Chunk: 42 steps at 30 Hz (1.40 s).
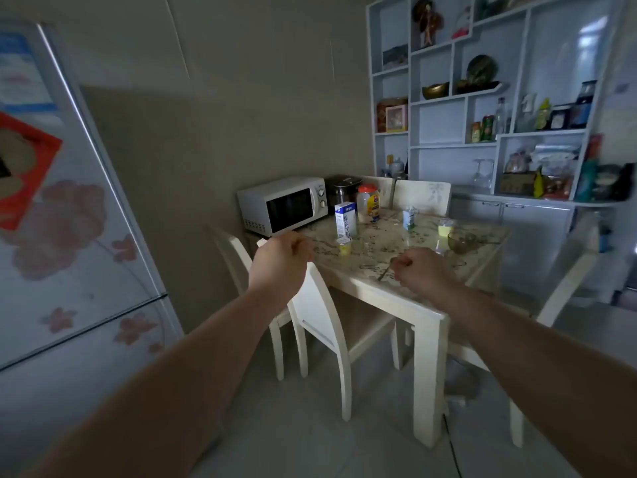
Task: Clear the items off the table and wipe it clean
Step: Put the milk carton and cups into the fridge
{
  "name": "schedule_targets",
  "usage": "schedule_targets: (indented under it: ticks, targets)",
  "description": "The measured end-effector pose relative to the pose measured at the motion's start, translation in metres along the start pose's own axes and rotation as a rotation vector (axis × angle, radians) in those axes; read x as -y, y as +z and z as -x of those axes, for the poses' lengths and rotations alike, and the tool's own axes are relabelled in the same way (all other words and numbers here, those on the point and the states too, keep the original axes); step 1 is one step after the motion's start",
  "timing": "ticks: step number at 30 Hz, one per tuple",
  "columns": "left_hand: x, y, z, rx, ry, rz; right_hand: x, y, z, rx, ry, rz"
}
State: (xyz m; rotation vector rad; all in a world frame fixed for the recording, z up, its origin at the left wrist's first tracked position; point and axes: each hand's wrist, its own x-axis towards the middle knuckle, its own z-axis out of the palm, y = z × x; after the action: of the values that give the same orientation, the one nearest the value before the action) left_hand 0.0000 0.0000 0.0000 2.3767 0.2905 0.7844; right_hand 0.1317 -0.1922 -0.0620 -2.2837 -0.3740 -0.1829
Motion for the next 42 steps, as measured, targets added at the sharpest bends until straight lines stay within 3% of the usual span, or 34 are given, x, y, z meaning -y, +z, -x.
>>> schedule_targets:
  ticks: [7, 14, 30, 42]
  targets:
    - [0.038, 0.068, -0.101, 0.066, 0.016, -0.078, -0.025, 0.049, -0.102, 0.026, 0.047, 0.086]
    - [0.074, 0.127, -0.21, 0.059, -0.085, -0.022, -0.044, 0.057, -0.209, 0.053, 0.047, 0.162]
    - [0.147, 0.225, -0.341, 0.176, -0.143, -0.102, -0.094, 0.106, -0.34, 0.083, 0.145, 0.125]
    - [0.23, 0.306, -0.506, 0.267, -0.205, -0.085, -0.094, 0.17, -0.485, 0.057, 0.236, 0.113]
